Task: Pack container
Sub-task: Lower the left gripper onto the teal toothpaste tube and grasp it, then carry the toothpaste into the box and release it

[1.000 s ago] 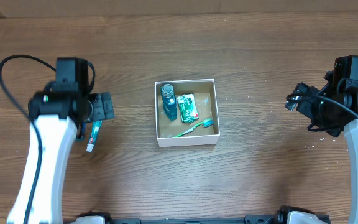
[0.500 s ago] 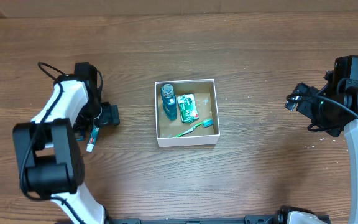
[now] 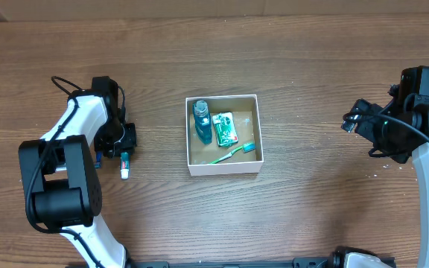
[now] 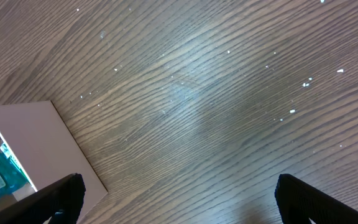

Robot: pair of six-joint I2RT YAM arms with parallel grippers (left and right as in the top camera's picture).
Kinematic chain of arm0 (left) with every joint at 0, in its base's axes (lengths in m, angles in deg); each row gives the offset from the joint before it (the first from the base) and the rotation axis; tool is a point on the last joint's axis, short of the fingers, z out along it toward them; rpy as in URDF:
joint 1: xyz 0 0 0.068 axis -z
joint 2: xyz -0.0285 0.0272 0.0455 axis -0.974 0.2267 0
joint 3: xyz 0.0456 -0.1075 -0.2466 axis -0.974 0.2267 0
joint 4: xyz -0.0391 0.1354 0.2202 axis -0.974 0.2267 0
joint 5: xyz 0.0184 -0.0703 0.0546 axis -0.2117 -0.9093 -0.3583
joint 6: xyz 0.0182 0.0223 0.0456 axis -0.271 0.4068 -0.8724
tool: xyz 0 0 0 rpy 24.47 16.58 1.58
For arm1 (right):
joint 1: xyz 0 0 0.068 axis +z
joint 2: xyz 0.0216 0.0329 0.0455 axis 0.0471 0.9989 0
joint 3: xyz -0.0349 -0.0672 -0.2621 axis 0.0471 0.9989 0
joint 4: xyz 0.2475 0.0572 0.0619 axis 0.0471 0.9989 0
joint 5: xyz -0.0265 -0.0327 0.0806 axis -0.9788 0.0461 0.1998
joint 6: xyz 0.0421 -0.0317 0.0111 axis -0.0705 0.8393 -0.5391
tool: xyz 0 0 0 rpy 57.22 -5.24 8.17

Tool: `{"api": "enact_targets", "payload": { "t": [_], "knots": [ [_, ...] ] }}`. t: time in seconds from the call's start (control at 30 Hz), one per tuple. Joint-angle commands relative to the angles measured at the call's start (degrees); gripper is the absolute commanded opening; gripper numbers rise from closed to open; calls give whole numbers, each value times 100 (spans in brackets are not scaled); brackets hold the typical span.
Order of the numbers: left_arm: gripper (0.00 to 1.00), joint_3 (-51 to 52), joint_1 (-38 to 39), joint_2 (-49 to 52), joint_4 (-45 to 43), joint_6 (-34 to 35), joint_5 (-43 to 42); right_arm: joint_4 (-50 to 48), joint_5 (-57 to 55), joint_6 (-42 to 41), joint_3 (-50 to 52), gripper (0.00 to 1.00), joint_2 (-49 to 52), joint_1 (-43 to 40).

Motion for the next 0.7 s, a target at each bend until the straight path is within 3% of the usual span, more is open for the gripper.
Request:
{"api": "enact_targets", "payload": {
  "t": [0.0, 0.23, 0.37, 0.53, 0.67],
  "knots": [
    [24, 37, 7, 212, 72, -46, -81, -24, 33, 24, 2, 100, -48, 15],
    [15, -22, 17, 15, 212, -46, -83, -24, 33, 22, 2, 100, -48, 15],
    [14, -295, 306, -815, 428, -50, -87, -46, 33, 22, 2, 100, -48, 15],
    [10, -595, 1233, -2122, 435, -411, -251, -44, 33, 22, 2, 100, -48, 15],
    [7, -616, 2417, -2857, 103, -1156, -221, -46, 33, 22, 2, 100, -48, 15]
  ]
}}
